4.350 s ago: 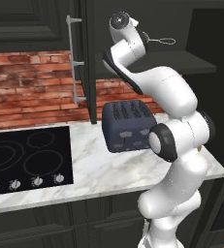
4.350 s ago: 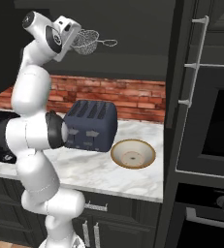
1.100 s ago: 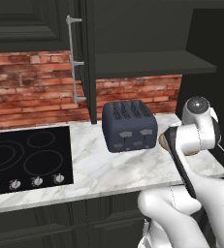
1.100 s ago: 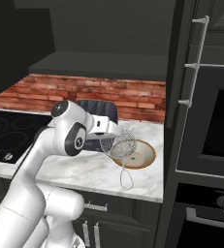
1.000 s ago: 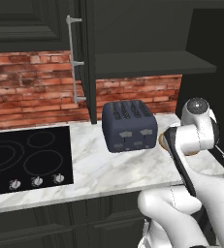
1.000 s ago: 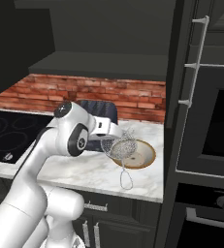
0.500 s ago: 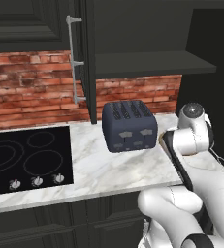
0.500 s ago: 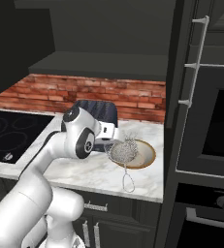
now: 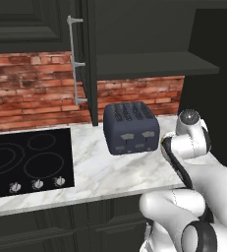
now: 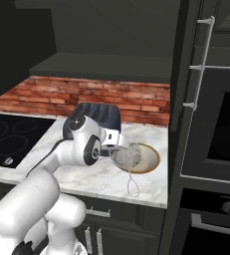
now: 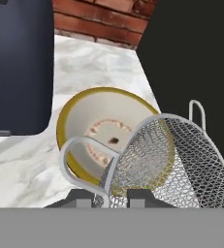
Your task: Open the cabinet and setup a tea strainer by placing it in the bowl upright.
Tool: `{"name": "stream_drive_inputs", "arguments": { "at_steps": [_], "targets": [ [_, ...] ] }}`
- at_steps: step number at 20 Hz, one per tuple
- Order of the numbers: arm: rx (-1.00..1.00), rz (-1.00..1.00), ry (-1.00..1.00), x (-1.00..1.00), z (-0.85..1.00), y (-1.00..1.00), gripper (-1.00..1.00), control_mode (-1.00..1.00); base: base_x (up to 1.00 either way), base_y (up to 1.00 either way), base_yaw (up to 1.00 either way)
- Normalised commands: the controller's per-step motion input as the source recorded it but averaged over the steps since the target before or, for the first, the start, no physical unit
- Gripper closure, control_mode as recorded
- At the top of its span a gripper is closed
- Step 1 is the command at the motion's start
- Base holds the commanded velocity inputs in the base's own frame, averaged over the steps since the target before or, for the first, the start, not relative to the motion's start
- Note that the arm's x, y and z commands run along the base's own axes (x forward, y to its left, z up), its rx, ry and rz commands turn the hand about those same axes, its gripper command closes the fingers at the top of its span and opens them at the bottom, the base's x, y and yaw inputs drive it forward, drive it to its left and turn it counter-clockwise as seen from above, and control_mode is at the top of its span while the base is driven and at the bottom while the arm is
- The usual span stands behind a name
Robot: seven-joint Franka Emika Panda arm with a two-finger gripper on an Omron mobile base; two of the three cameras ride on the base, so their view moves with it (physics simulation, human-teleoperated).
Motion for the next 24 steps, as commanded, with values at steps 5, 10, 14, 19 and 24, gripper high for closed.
{"name": "stream_drive_inputs", "arguments": {
  "at_steps": [5,10,14,19,24],
  "targets": [
    [0.0,0.0,0.0,0.32,-0.01,-0.08,1.0,-1.0,0.0,0.0,0.0],
    [-0.01,0.0,0.03,0.22,-0.06,-0.22,1.0,-1.0,0.0,0.0,0.0],
    [-0.01,0.0,0.1,0.15,-0.23,-0.17,1.0,-1.0,0.0,0.0,0.0],
    [-0.01,0.0,0.18,0.16,-0.27,-0.01,1.0,-1.0,0.0,0.0,0.0],
    [0.0,0.0,0.11,0.17,-0.16,0.0,1.0,-1.0,0.0,0.0,0.0]
  ]
}}
